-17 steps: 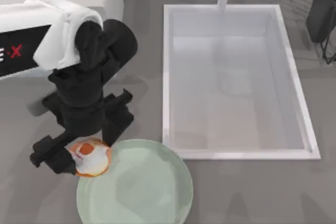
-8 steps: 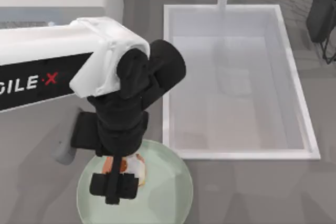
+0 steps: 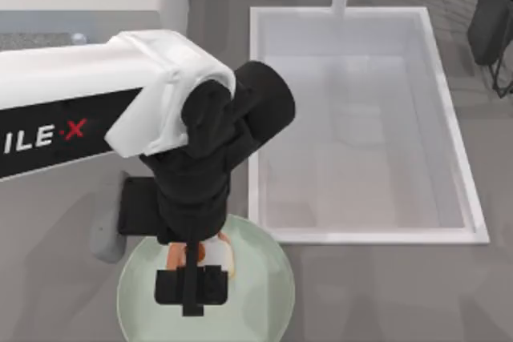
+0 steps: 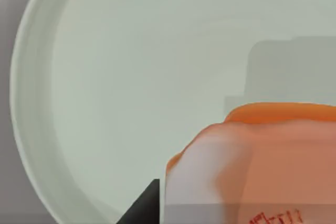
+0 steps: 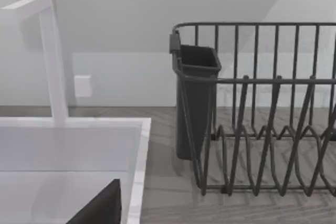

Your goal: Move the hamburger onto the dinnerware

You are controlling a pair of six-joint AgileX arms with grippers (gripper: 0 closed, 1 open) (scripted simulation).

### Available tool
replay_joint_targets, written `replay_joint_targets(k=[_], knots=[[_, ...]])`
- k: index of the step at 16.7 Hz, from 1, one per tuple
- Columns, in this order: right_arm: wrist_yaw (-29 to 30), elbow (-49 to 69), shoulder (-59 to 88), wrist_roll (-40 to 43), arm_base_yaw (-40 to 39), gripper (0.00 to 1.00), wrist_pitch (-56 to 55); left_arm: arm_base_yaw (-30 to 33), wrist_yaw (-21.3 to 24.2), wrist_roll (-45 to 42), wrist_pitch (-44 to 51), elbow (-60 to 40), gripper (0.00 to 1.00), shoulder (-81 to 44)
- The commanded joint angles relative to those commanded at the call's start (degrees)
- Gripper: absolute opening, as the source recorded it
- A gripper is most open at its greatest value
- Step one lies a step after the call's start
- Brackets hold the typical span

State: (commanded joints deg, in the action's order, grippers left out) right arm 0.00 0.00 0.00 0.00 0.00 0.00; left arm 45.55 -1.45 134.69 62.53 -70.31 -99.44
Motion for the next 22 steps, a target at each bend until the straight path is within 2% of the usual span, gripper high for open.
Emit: replay_joint_targets(k=[3,8,13,22], knots=[[0.00,0.00,0.00,0.00,0.00,1.00,0.00,-0.17,0.02,-0.23,-0.89,0.74,0.00,-0.58],[0.00,0.00,0.00,0.00,0.00,1.00,0.00,-0.12,-0.02,-0.14,-9.33,6.12,0.00,-2.96],[0.00,0.00,0.00,0.00,0.00,1.00,0.00,-0.11,0.00,-0.16,-10.18,6.88,0.00,-3.30],[0.00,0.00,0.00,0.00,0.00,1.00,0.00,-0.11,0.00,-0.16,-10.18,6.88,0.68,-3.30]])
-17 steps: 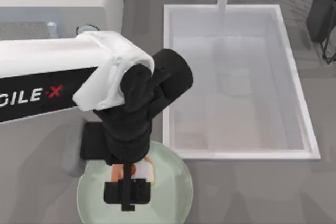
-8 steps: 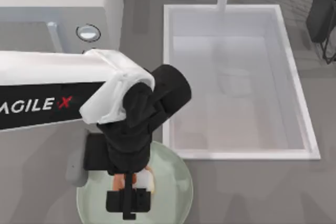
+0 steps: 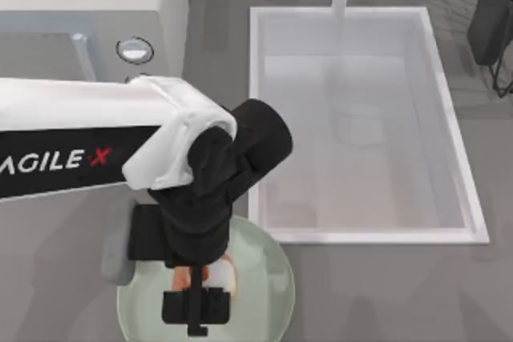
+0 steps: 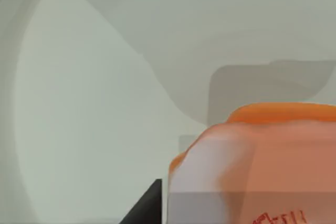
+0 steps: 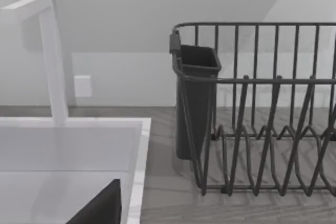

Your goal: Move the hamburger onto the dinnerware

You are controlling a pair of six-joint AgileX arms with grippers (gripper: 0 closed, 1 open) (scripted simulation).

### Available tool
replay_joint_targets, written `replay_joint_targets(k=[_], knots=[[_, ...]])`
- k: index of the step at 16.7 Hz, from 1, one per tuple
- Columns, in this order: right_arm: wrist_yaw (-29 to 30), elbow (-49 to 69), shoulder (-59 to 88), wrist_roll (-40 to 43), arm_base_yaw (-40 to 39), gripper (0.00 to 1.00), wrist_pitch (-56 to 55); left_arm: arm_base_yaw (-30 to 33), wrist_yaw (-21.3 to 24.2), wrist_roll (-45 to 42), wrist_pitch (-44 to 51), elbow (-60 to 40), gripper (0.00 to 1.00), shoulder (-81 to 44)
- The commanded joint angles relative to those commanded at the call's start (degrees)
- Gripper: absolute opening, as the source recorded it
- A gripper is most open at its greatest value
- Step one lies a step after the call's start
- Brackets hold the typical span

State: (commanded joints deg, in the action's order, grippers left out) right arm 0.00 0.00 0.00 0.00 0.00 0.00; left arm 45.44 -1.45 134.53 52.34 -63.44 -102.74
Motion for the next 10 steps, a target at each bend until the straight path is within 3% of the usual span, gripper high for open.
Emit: replay_joint_targets(k=[4,10], knots=[[0.00,0.00,0.00,0.00,0.00,1.00,0.00,0.00,0.00,0.00,0.00,0.00,0.98,0.00],[0.00,0.00,0.00,0.00,0.00,1.00,0.00,0.00,0.00,0.00,0.00,0.00,1.00,0.00]])
